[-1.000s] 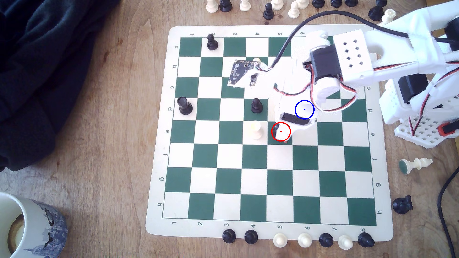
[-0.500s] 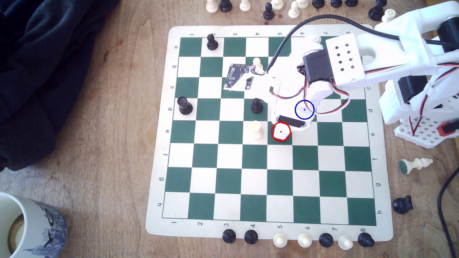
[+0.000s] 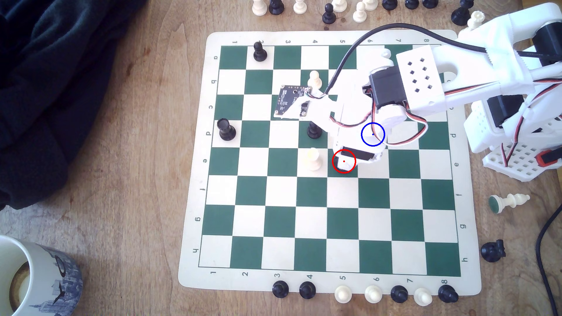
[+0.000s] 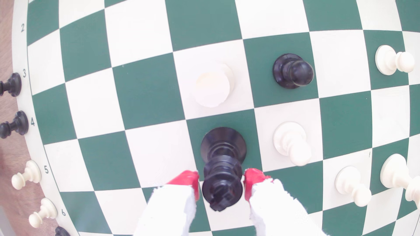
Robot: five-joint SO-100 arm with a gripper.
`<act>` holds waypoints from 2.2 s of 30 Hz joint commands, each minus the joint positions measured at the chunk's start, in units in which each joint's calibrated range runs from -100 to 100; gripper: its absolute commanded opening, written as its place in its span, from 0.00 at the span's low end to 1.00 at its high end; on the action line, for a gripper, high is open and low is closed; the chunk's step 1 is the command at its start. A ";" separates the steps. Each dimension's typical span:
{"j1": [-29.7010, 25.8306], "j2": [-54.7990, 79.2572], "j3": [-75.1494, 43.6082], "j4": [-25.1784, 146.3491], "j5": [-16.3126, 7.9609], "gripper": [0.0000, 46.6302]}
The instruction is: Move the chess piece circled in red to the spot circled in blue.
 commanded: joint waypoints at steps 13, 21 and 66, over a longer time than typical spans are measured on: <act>-0.65 -1.42 -5.92 -0.90 0.05 0.06; -1.59 -6.35 -6.38 1.97 -0.10 0.00; 7.88 -14.67 11.76 4.43 2.83 0.00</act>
